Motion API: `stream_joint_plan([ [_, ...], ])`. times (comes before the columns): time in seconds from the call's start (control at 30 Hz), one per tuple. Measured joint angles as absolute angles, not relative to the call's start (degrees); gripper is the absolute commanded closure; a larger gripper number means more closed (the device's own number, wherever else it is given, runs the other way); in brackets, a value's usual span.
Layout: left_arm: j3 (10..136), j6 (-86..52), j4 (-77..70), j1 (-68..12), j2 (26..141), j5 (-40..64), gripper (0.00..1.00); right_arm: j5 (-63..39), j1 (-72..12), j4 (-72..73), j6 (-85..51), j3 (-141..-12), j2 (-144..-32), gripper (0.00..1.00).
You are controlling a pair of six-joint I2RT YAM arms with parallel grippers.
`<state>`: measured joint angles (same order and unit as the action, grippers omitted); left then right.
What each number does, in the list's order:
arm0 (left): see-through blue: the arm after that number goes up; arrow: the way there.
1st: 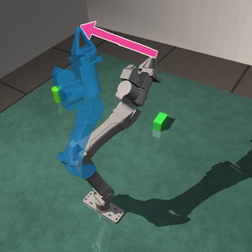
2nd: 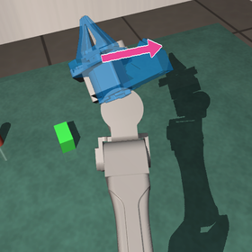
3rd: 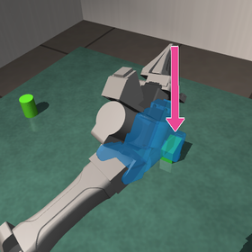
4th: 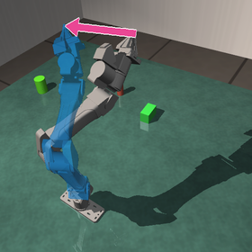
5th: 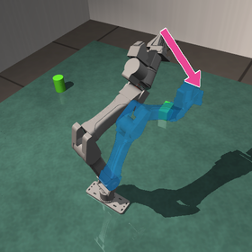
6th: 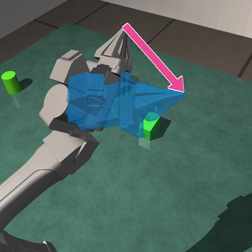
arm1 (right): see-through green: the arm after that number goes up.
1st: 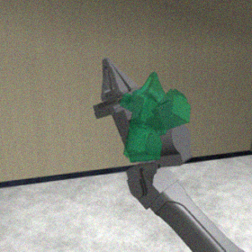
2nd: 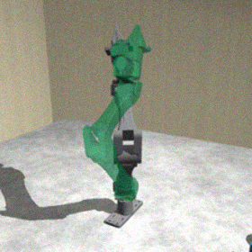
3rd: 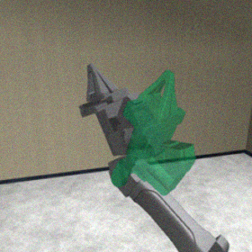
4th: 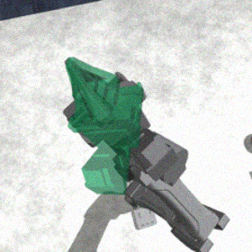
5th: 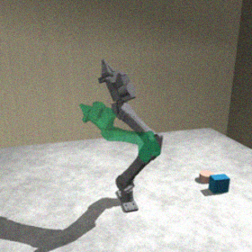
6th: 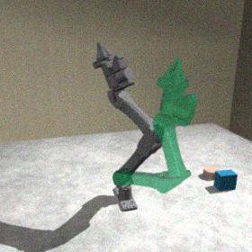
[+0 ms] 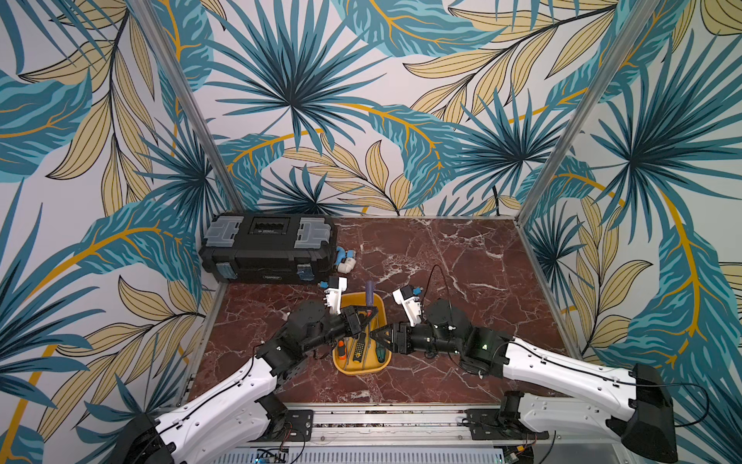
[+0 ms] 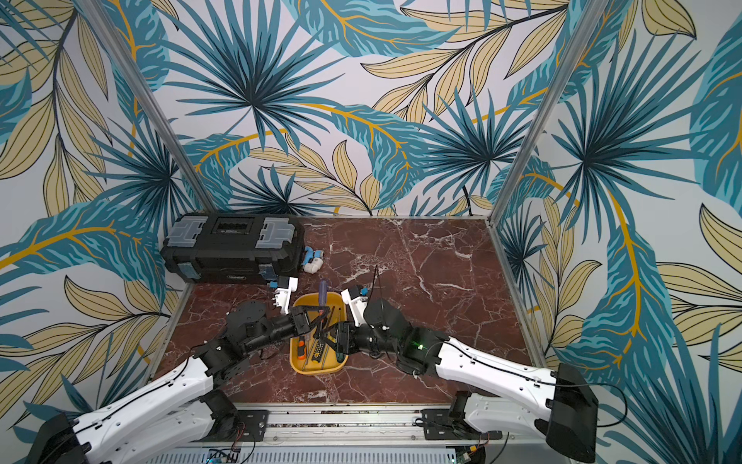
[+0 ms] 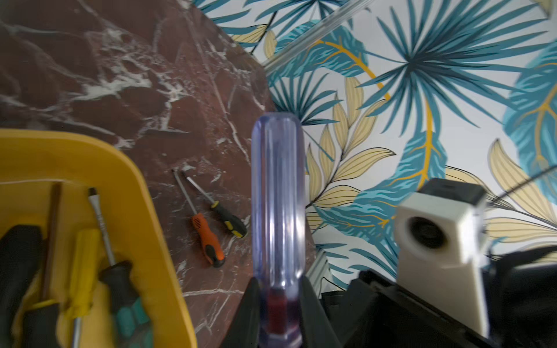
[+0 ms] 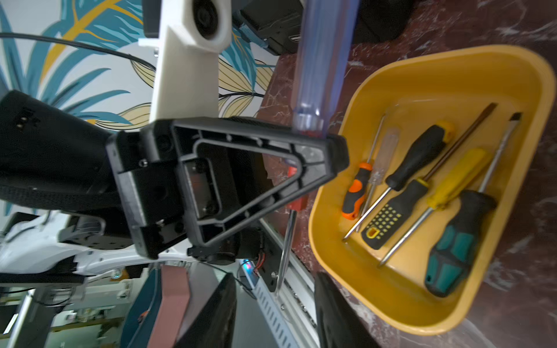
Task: Put the screwdriver on the desktop into the storage box
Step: Pick up the screwdriver from the center of the board, then place the screwdriver in the storage box.
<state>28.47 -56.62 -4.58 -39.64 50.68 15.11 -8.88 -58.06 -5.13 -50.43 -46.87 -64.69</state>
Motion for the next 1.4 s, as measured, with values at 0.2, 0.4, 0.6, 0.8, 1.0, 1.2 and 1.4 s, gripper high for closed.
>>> stream_joint_plan([
  [0.2,31.11,-53.6,10.83,-39.64,55.53,7.88,1.0,2.68,-57.98,-21.85,-46.04,-51.09,-64.62,0.43],
  [0.4,32.05,-51.27,17.58,-39.64,60.55,4.1,1.0,10.76,-56.03,-31.46,-46.35,-50.81,-64.36,0.44],
  [0.6,33.08,-49.12,19.7,-39.64,65.17,2.04,0.99,13.63,-55.16,-34.28,-47.75,-49.5,-64.23,0.44],
  [0.8,33.26,-48.69,19.18,-39.64,67.0,1.65,0.71,14.39,-53.63,-35.73,-48.71,-48.1,-63.31,0.44],
  [1.0,33.26,-48.56,18.61,-39.64,66.46,1.48,0.58,14.37,-52.38,-36.58,-48.99,-47.07,-63.2,0.44],
  [1.2,33.56,-49.1,19.53,-39.64,62.74,1.43,0.54,14.37,-51.66,-36.82,-49.08,-46.61,-63.29,0.44],
  [1.4,36.36,-49.3,21.96,-39.64,57.82,1.23,0.53,14.09,-50.85,-36.84,-48.82,-46.61,-66.7,0.46],
])
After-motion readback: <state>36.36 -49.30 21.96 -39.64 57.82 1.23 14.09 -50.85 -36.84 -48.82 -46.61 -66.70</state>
